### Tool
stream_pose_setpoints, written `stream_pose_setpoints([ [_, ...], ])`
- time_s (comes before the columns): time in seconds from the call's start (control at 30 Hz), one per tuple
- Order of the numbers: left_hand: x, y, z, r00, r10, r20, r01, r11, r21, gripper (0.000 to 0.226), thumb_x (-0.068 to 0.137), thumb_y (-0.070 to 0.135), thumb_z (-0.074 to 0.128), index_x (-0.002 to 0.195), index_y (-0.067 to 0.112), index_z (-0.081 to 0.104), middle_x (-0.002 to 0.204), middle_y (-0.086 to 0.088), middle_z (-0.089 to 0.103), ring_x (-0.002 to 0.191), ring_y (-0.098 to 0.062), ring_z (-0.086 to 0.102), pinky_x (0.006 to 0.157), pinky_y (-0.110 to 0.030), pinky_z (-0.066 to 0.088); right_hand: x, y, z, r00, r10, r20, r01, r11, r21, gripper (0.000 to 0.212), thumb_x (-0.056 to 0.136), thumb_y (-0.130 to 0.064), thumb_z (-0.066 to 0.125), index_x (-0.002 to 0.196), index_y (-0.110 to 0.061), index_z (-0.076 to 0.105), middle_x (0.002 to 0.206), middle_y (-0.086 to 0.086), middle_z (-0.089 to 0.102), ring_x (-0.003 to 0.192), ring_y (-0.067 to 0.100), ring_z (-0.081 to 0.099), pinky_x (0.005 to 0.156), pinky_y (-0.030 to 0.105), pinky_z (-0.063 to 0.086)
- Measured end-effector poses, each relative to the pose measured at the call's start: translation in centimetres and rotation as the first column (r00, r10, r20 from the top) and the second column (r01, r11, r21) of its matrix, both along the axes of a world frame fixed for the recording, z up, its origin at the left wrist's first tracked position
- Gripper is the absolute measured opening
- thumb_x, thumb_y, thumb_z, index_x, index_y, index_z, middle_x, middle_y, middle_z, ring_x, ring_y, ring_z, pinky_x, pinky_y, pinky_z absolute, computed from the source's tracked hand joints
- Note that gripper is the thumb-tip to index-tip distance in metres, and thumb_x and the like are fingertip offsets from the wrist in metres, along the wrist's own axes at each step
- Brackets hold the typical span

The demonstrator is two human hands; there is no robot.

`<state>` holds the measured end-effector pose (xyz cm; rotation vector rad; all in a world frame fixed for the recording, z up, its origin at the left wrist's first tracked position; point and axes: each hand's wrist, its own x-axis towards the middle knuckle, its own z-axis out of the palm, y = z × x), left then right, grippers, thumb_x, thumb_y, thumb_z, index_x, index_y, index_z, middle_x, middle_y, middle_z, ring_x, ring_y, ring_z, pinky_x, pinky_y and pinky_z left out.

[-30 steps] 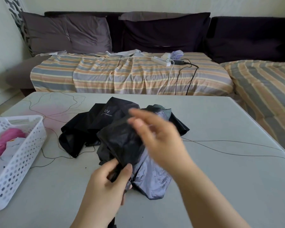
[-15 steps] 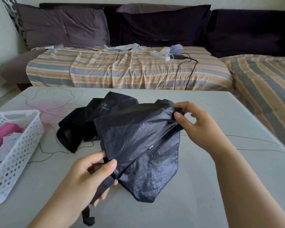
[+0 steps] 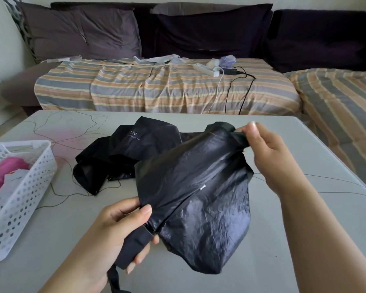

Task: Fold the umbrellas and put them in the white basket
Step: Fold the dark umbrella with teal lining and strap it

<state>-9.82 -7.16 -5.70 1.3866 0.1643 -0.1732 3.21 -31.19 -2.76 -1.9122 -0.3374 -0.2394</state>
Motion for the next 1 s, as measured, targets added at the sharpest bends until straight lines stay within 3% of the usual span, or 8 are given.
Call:
stream_pose_setpoints([
  [0.2,-0.2,0.7,0.0,0.998,-0.047,-0.033,0.045,0.997,-0.058,0.062,0.039,0.044,0.087,0.082,0.004,0.068,0.063,-0.030,0.055,0.035,-0.020,0.041,0.033,-0.020,0.036,0.3,-0.7,-0.8,0.984,0.176,-0.034,-0.173,0.982,0.074,0.046,0.062,-0.079,0.065,0.086,-0.040,0.063,0.111,-0.002,0.056,0.114,0.032,0.055,0.107,0.059,0.032],
  [0.33,-0.3,0.2,0.0,0.996,-0.080,-0.027,0.077,0.993,-0.094,0.049,0.052,0.037,0.073,0.078,-0.003,0.063,0.063,-0.031,0.055,0.034,-0.021,0.041,0.034,-0.020,0.036,0.3,0.3,0.0,0.996,-0.033,0.077,0.036,0.999,-0.026,0.041,0.080,-0.060,0.060,0.082,-0.019,0.058,0.091,-0.015,0.047,0.104,0.020,0.050,0.094,0.031,0.035],
  [0.5,-0.2,-0.2,0.2,0.998,-0.059,-0.037,0.058,0.997,-0.042,0.029,0.066,0.028,0.069,0.069,0.000,0.061,0.063,-0.031,0.056,0.034,-0.021,0.041,0.032,-0.019,0.035,0.7,1.5,0.2,0.934,-0.312,0.175,0.358,0.801,-0.479,0.031,0.091,-0.048,0.055,0.077,-0.020,0.049,0.099,-0.008,0.045,0.107,0.019,0.035,0.091,0.028,0.016],
  [0.6,-0.1,-0.7,0.1,0.997,-0.052,-0.059,0.051,0.998,-0.026,0.022,0.069,0.016,0.073,0.069,-0.001,0.058,0.062,-0.029,0.056,0.035,-0.020,0.040,0.032,-0.018,0.034,-0.1,2.1,-0.1,0.853,-0.413,0.318,0.498,0.826,-0.264,0.028,0.086,-0.042,0.066,0.088,-0.019,0.050,0.100,-0.007,0.043,0.102,0.016,0.042,0.095,0.029,0.024],
  [0.67,0.0,-0.7,0.2,0.998,-0.029,-0.062,0.028,0.999,-0.026,0.027,0.072,0.022,0.065,0.071,-0.003,0.055,0.062,-0.028,0.056,0.035,-0.019,0.039,0.032,-0.018,0.033,-0.9,2.8,0.1,0.823,-0.258,0.506,0.361,0.925,-0.115,0.018,0.085,-0.026,0.071,0.090,-0.013,0.058,0.096,-0.005,0.048,0.091,0.007,0.046,0.090,0.016,0.036],
  [0.8,0.0,-0.4,0.4,0.998,-0.031,-0.053,0.032,0.999,0.010,0.031,0.073,0.026,0.058,0.080,-0.004,0.057,0.062,-0.026,0.058,0.037,-0.020,0.040,0.033,-0.019,0.032,-1.1,4.2,-1.4,0.860,0.190,0.474,0.063,0.882,-0.467,0.030,0.094,-0.033,0.049,0.097,-0.017,0.073,0.104,-0.005,0.068,0.111,0.014,0.056,0.101,0.022,0.032],
  [0.9,-0.3,-0.8,0.4,0.997,-0.067,-0.035,0.070,0.992,0.106,0.023,0.075,0.031,0.064,0.079,0.008,0.063,0.065,-0.025,0.061,0.040,-0.022,0.042,0.035,-0.021,0.033,-0.6,3.9,-2.0,0.926,0.118,0.358,0.153,0.750,-0.643,0.055,0.092,-0.049,0.025,0.091,-0.022,0.073,0.102,-0.011,0.070,0.124,0.013,0.048,0.110,0.031,0.018],
  [1.0,-0.5,-1.0,0.2,0.999,-0.035,-0.020,0.038,0.985,0.169,0.022,0.089,0.024,0.062,0.110,0.028,0.057,0.067,-0.024,0.063,0.043,-0.024,0.045,0.036,-0.023,0.033,-0.1,3.3,-2.1,0.969,0.058,0.238,0.134,0.688,-0.713,0.056,0.094,-0.048,0.027,0.079,-0.015,0.069,0.093,-0.006,0.068,0.118,0.012,0.047,0.111,0.034,0.019],
])
